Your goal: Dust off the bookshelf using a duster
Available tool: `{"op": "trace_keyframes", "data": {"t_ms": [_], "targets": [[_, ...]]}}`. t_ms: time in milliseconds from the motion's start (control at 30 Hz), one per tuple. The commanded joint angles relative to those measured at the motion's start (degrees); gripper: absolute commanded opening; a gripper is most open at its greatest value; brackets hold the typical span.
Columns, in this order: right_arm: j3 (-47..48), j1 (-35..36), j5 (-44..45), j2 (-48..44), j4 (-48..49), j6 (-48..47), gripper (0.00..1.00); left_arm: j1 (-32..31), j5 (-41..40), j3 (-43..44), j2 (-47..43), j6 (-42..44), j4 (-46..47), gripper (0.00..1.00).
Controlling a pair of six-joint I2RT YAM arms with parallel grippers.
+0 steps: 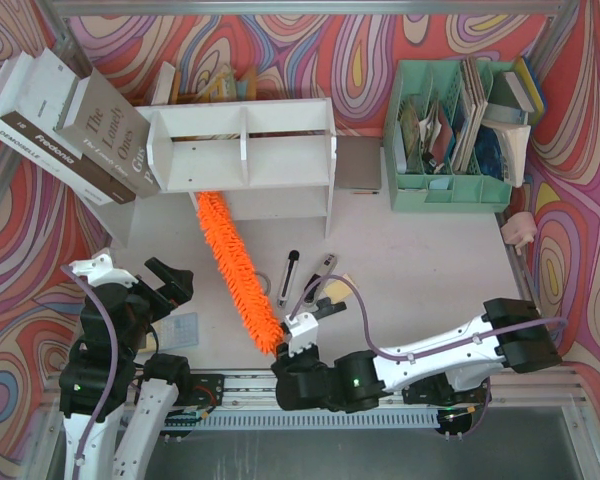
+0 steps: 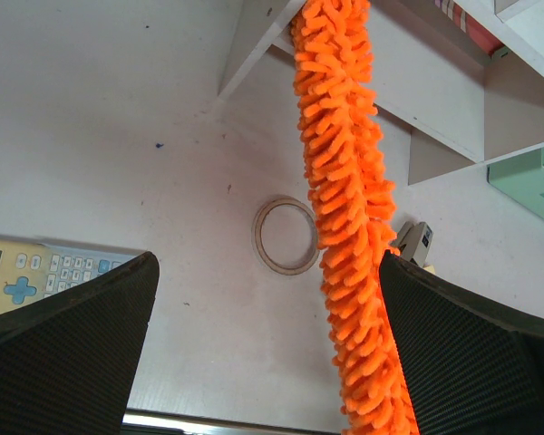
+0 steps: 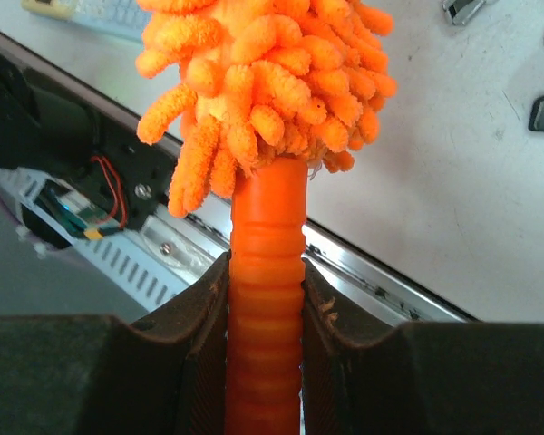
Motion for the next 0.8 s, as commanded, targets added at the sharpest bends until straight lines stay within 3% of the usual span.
{"op": "trace_keyframes", "data": {"t_ms": [0, 167, 467, 767], "targets": [[1.9, 4.8, 4.7, -2.1, -6.0, -0.5, 0.00, 0.3, 0.6, -0.8, 0.1, 0.8, 0.9, 0.98], [0.9, 8.8, 7.4, -3.7, -12.1, 4.6, 0.00, 0.3, 0.4, -0.8, 0.1, 0.8, 1.0, 0.98], [5.3, 14.0, 15.9, -2.2, -19.1, 3.4, 0.00, 0.3, 0.4, -0.8, 0.0, 0.7, 0.7, 0.98], [8.5, 15.0, 24.0, -6.5, -29.1, 9.1, 0.00, 0.3, 0.3, -0.8, -0.1, 0.7, 0.8, 0.98]]}}
